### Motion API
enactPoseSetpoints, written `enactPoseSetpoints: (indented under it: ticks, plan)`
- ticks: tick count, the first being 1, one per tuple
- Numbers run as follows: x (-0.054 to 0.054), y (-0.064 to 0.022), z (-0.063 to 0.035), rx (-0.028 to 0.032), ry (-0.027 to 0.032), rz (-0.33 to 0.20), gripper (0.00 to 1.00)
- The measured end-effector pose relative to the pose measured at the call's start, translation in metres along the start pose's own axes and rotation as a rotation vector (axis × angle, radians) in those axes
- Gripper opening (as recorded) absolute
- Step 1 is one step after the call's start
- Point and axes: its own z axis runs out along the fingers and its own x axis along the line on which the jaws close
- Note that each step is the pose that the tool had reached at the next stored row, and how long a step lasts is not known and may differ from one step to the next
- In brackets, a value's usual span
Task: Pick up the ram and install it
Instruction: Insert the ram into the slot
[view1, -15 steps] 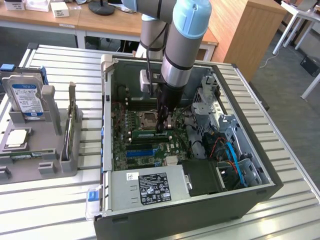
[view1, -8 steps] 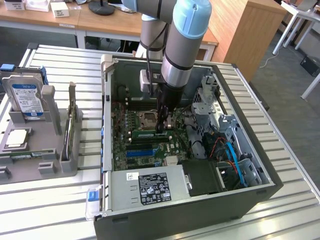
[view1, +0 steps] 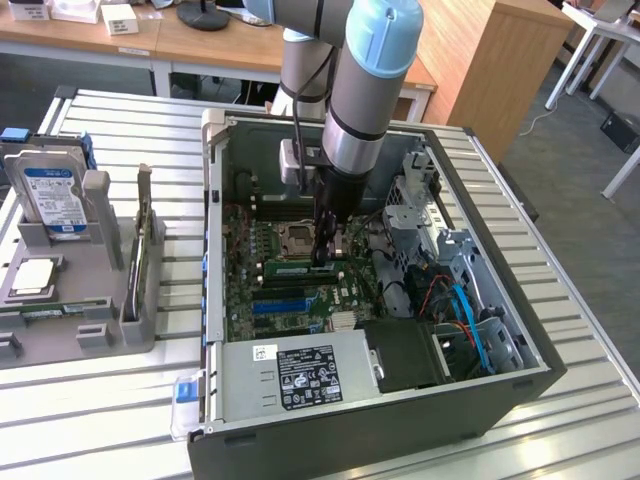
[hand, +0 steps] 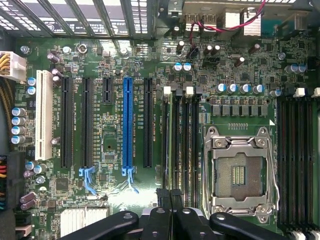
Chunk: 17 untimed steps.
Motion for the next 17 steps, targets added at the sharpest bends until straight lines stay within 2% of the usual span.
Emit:
enactPoseSetpoints:
  ticks: [17]
  plan:
    - [0.0, -0.0009, 0.0011, -0.0001, 0.0001, -0.001, 0.12]
